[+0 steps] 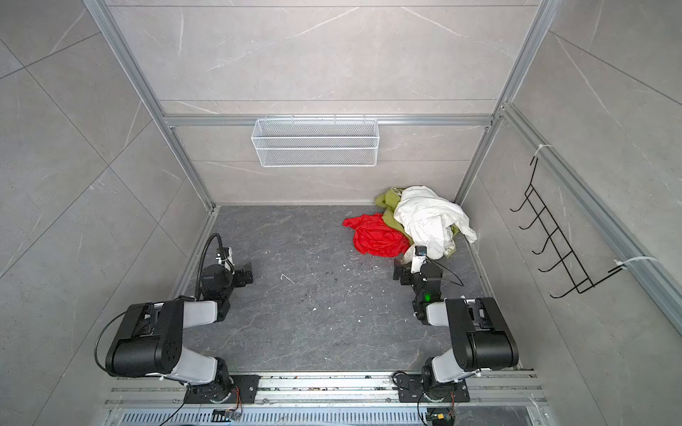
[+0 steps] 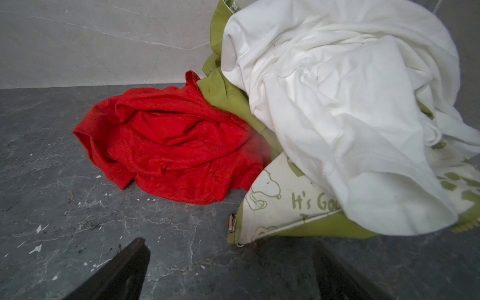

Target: Pick out a specific cloth from the pile

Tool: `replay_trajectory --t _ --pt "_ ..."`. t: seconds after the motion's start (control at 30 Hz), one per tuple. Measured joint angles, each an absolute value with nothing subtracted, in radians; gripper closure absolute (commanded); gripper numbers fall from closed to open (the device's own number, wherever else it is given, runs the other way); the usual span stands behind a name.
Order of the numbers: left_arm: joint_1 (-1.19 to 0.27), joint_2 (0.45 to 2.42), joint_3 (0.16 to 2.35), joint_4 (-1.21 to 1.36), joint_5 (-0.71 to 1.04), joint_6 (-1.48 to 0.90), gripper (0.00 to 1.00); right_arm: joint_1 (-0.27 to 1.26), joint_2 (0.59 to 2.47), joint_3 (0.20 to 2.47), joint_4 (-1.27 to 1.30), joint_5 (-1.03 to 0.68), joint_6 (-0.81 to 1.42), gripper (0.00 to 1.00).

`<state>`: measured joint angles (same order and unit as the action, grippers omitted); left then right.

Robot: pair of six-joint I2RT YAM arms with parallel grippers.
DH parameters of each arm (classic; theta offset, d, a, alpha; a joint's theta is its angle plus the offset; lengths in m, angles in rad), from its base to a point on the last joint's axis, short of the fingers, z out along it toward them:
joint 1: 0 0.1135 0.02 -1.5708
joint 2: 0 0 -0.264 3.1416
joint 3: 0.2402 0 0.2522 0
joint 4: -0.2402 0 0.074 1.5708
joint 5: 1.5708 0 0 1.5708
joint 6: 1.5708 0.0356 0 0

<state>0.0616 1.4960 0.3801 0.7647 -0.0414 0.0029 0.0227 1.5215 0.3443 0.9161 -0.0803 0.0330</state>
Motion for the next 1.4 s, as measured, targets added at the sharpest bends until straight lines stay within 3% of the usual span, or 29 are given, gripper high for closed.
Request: replay_trajectory --t 1.4 --pt "0.062 1.496 0.38 0.764 -0.042 0.003 0.0 0.01 1.522 0.344 0.916 -0.103 0.033 0.0"
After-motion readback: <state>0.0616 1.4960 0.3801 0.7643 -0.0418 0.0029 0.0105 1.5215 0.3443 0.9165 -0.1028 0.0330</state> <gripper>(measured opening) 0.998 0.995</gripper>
